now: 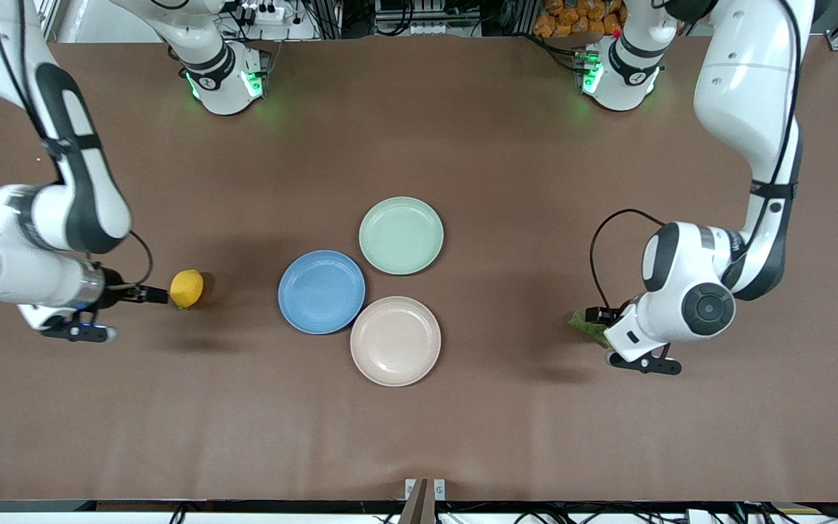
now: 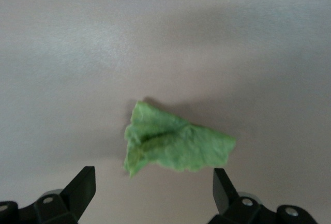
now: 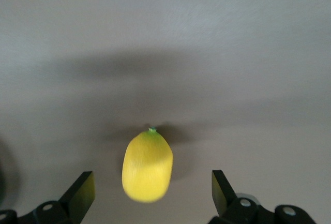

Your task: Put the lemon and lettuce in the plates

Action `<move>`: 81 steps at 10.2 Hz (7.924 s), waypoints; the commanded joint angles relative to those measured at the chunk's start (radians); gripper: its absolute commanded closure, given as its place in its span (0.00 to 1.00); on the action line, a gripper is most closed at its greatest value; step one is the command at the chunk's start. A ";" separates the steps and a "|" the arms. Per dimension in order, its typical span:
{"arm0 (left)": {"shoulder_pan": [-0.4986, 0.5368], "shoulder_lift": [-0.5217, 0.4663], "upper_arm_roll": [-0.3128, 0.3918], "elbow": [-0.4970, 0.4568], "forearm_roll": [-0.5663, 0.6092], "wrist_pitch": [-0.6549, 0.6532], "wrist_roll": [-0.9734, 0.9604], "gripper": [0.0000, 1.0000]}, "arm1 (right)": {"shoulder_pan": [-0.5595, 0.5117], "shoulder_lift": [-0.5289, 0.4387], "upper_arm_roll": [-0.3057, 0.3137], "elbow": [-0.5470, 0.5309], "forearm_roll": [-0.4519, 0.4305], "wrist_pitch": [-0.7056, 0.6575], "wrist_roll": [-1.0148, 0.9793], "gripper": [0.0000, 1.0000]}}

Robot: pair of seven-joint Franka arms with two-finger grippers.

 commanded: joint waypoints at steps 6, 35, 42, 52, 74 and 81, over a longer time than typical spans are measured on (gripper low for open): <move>-0.001 0.034 -0.001 -0.114 -0.054 0.153 0.000 0.19 | 0.008 0.095 0.006 -0.054 0.013 0.088 -0.002 0.00; -0.418 0.178 -0.134 0.203 -0.086 0.563 -0.617 0.00 | 0.131 -0.004 -0.030 0.476 0.274 -0.518 0.064 0.00; -0.158 -0.308 -0.133 0.186 -0.081 -0.280 -0.419 0.00 | 0.054 -0.334 -0.077 0.383 0.052 -0.636 -0.166 0.00; 0.040 -0.733 -0.138 0.025 0.005 -0.654 -0.304 0.00 | 0.056 -0.394 -0.047 0.352 -0.024 -0.696 -0.157 0.00; 0.252 -0.704 -0.182 0.039 0.037 -0.617 -0.075 0.00 | 0.073 -0.387 -0.044 0.354 0.026 -0.678 -0.068 0.00; 0.252 -0.704 -0.176 0.039 0.035 -0.617 -0.063 0.00 | 0.073 -0.387 -0.044 0.354 0.026 -0.678 -0.068 0.00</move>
